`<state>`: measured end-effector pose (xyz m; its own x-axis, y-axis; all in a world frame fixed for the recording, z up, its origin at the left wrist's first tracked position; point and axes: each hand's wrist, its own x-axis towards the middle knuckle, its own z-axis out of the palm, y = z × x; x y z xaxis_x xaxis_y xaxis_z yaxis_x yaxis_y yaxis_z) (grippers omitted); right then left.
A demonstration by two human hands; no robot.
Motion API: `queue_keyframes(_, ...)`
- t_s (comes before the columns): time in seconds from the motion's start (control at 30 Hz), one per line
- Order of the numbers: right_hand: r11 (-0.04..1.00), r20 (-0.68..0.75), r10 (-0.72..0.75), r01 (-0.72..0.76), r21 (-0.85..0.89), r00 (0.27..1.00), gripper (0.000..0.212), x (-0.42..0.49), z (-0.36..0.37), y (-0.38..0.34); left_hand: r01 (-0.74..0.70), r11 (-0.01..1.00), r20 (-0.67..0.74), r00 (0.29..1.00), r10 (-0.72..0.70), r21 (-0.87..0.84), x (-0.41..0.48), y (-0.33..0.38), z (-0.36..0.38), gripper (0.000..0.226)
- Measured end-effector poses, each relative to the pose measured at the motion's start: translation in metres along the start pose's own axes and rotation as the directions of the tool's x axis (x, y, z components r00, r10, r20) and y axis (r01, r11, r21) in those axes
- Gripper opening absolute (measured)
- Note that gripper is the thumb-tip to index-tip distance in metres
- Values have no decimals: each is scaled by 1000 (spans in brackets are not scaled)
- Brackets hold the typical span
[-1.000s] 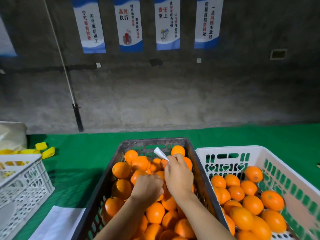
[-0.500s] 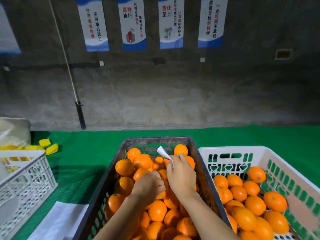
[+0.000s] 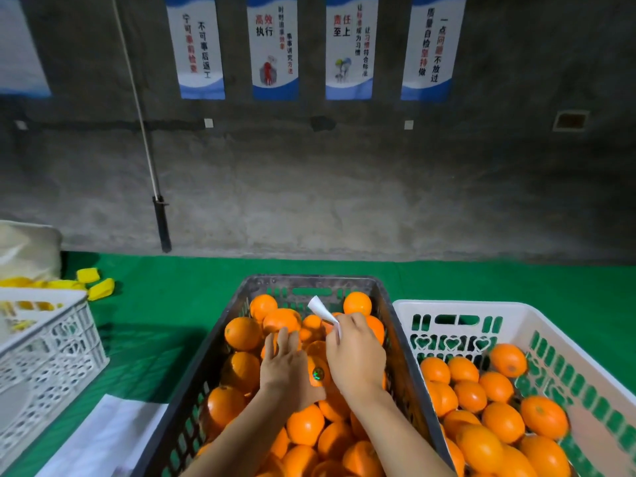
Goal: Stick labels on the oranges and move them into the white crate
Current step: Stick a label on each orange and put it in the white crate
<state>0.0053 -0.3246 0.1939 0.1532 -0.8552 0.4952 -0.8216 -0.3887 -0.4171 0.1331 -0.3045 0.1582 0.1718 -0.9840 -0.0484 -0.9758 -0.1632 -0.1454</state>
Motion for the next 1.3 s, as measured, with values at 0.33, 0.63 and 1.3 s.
queue_keyframes(0.33,976,-80,148,-133,174,986,38,3,-8,2,60,709,-368,823,-433,-702,-10,-25,-36,71)
queue_keyframes(0.63,658,488,-9,-363,660,873,21,-3,2,-20,-190,7,-170,864,-475,-982,-10,-34,-37,61)
queue_keyframes(1.3,516,391,147,-408,754,909,75,2,-2,-20,-277,152,-298,944,-142,-949,-3,-23,-24,38)
